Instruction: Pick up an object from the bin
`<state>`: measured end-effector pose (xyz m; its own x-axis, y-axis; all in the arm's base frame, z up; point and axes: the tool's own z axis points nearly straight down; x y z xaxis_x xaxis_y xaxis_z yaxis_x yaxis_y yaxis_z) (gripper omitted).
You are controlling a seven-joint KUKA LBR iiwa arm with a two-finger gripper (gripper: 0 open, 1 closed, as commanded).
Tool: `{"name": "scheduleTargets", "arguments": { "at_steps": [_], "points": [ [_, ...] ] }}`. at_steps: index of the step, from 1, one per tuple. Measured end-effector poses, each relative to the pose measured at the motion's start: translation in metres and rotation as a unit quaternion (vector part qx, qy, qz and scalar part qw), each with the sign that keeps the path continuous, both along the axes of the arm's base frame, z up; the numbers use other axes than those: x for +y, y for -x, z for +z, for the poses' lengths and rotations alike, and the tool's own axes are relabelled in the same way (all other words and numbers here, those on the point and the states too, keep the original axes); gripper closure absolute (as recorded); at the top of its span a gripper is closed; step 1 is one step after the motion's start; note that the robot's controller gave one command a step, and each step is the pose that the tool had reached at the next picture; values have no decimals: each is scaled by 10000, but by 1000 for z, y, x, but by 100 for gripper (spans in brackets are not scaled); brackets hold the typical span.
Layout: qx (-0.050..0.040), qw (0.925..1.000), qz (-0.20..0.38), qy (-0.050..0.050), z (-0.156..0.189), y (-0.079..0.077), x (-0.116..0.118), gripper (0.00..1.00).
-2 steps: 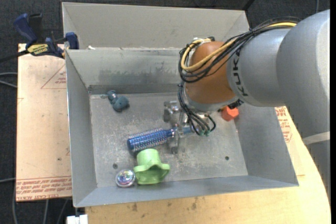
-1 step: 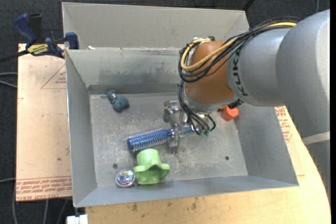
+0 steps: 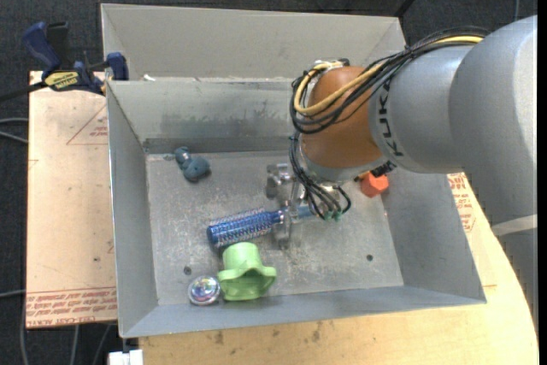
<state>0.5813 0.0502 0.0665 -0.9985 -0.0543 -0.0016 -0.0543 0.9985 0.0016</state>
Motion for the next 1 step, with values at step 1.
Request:
{"name": "scheduleTargets", "arguments": {
  "at_steps": [1],
  "points": [
    [-1,10000,-8,-1,0,-1,0,0]
  ]
}}
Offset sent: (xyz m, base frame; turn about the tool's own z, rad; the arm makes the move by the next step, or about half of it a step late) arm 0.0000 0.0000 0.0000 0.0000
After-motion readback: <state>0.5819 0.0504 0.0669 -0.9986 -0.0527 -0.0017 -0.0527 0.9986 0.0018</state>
